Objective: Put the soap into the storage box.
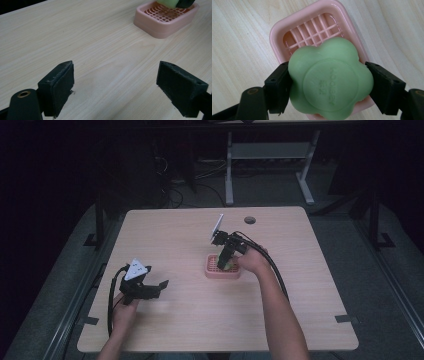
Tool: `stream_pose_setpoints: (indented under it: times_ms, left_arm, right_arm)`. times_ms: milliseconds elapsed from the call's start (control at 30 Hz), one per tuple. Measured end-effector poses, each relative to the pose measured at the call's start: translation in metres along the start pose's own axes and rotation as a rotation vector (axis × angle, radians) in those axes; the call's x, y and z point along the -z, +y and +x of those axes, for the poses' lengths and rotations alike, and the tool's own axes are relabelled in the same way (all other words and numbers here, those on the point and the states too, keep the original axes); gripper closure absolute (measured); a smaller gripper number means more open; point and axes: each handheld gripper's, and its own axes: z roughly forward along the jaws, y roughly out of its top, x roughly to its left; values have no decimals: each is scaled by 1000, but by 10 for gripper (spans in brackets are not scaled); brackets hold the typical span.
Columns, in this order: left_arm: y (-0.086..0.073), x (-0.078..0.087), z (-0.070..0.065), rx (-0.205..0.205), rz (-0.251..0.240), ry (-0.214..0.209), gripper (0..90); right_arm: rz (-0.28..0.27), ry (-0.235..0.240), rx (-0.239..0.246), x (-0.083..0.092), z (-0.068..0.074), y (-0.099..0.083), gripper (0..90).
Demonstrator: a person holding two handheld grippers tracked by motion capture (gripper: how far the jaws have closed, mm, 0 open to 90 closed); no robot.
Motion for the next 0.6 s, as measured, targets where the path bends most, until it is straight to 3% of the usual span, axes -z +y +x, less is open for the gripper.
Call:
stream_pose_setpoints:
  times_ms: [600]
  left_arm:
    - [0, 0, 0, 6, -8, 4, 144]
  right_arm:
    - [-3, -3, 3, -4, 1, 1, 252]
